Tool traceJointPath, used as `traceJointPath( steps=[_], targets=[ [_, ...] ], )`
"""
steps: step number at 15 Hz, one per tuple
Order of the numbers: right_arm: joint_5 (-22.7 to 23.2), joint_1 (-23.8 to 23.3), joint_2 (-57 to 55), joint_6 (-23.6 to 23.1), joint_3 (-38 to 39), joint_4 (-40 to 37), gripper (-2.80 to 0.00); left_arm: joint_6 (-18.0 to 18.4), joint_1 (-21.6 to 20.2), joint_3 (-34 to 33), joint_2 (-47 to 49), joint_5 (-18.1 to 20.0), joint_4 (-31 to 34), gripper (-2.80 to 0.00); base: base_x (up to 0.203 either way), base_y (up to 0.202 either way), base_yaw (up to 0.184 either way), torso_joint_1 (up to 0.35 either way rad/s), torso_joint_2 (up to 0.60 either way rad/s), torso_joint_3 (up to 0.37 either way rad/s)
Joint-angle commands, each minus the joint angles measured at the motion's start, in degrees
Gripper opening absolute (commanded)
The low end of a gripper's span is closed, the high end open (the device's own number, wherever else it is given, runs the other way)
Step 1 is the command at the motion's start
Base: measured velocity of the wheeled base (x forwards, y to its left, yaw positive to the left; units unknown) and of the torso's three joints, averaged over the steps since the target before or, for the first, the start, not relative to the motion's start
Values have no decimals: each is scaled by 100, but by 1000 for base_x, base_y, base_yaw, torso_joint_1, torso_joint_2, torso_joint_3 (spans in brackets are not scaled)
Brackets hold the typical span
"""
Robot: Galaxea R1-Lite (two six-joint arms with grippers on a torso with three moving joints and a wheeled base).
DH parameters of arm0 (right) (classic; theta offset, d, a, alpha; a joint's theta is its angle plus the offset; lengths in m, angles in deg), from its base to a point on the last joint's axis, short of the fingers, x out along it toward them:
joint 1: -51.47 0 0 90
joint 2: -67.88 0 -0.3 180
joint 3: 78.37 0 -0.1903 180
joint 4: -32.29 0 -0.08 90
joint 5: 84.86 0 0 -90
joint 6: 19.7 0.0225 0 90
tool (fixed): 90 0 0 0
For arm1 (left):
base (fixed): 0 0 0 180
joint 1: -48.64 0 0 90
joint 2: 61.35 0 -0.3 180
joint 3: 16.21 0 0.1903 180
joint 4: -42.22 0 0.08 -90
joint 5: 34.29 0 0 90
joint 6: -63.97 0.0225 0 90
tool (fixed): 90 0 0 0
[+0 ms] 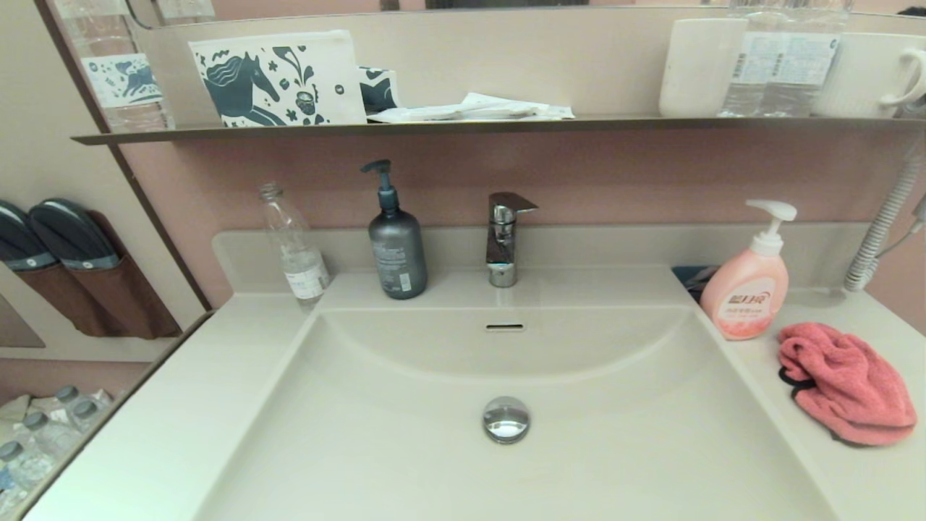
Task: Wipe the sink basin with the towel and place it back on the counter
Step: Turn on the faucet
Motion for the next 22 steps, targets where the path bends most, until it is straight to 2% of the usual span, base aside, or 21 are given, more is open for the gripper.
traceJointPath(
  steps=[1,2,5,22],
  targets=[
    [2,1,0,1,0,1,-280,-1,177,0,9,2,-2,-280,0,0,0,0,0,0],
    [2,1,0,1,0,1,-280,-1,266,0,9,2,-2,-280,0,0,0,0,0,0],
    [-3,-8,0,1,0,1,-280,-1,0,0,9,2,-2,-280,0,0,0,0,0,0],
    [2,1,0,1,0,1,-280,-1,0,0,9,2,-2,-280,0,0,0,0,0,0]
  ],
)
